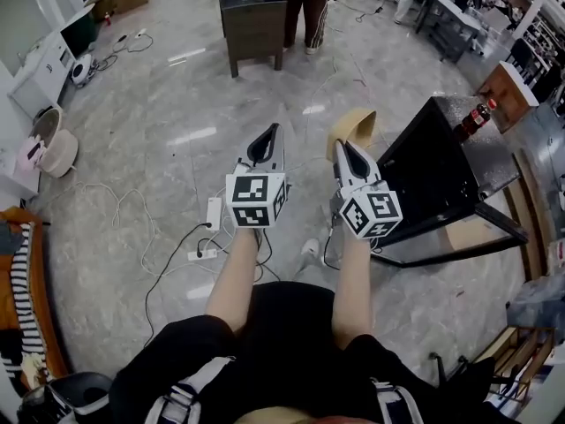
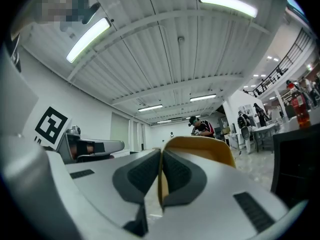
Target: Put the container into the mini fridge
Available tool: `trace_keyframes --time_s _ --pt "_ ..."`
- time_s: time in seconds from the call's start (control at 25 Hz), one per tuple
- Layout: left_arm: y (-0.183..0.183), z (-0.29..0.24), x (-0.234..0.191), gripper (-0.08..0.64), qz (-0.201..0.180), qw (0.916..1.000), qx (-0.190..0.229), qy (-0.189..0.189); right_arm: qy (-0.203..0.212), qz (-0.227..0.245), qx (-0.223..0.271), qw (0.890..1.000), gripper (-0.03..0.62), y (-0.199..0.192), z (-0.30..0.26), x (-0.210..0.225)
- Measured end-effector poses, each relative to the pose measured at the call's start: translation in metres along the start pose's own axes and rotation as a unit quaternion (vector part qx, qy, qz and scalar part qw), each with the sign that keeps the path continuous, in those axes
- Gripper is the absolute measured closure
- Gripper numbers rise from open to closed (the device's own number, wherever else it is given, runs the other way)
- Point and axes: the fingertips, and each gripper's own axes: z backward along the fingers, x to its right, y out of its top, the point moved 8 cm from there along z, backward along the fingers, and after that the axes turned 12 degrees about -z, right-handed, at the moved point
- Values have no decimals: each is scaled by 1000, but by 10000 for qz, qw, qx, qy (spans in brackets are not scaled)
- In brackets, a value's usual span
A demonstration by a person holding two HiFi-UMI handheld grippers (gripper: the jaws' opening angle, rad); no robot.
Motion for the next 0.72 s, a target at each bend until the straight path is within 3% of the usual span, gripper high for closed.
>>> trace_keyframes --time_s 0.36,0.72 --pt "0 -180 27 555 161 9997 -156 3 77 62 -213 9997 571 54 -107 149" --pt "-40 -275 28 555 280 9971 -702 -103 -31 -246 -626 9977 571 28 -162 227"
